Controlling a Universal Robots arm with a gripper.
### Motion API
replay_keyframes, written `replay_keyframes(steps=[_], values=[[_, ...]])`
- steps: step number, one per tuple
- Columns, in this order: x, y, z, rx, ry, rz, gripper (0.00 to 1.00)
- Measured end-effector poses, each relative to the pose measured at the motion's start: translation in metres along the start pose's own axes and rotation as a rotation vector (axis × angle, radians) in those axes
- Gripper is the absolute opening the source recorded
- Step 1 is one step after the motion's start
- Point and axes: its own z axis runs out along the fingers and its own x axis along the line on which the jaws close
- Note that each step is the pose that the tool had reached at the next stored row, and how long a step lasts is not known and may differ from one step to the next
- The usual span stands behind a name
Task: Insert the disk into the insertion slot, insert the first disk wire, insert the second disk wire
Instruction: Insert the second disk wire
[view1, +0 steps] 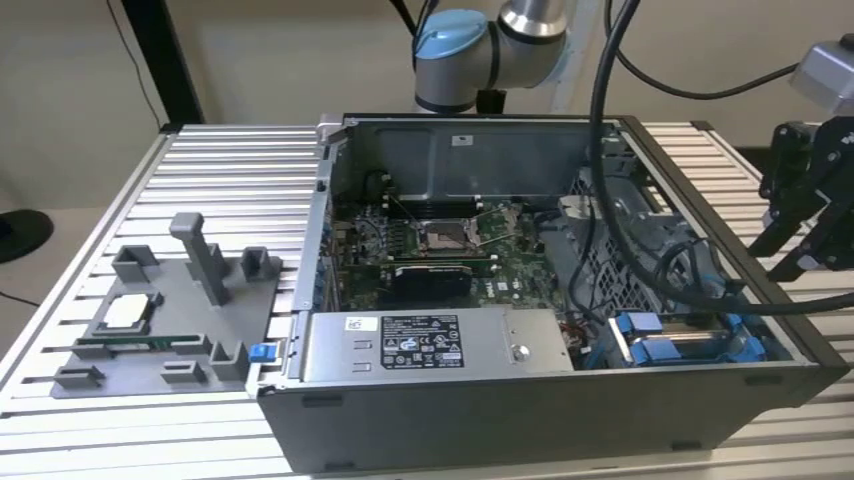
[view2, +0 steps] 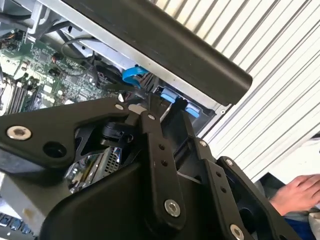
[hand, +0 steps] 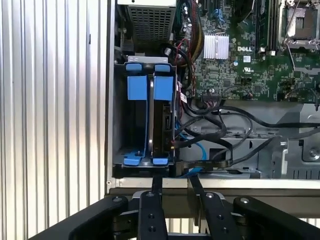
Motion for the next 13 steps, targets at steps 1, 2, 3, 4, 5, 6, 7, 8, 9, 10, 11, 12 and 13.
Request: replay_keyframes(steps=[1, 2, 3, 4, 5, 6, 7, 8, 9, 10, 11, 12, 13], values=[[0.0, -0.0001, 0.0018, 0.0, -0.0001, 0.001, 1.0], [-0.0001, -0.0001, 0.0036, -0.0002, -0.0001, 0.004, 1.0], [-0.0003, -0.0002, 0.005, -0.0016, -0.0002, 0.007, 1.0], [-0.0006, -0.0003, 0.006, -0.0051, -0.0003, 0.01, 1.0], [-0.0007, -0.0003, 0.0068, -0.0097, -0.0002, 0.015, 1.0], [-0.0007, -0.0003, 0.0075, -0.0149, -0.0002, 0.019, 1.0], [-0.0007, -0.0003, 0.0082, -0.0206, -0.0001, 0.024, 1.0], [-0.0007, -0.0005, 0.0091, -0.0246, -0.0001, 0.027, 1.0], [-0.0007, -0.0014, 0.0102, -0.0271, 0.0, 0.028, 1.0], [-0.0006, -0.0026, 0.0117, -0.0289, 0.0, 0.029, 1.0], [-0.0006, -0.0032, 0.0134, -0.0303, 0.0001, 0.03, 1.0], [-0.0005, -0.0035, 0.015, -0.0319, 0.0, 0.031, 1.0], [-0.0005, -0.0036, 0.0165, -0.0342, 0.0, 0.033, 1.0]])
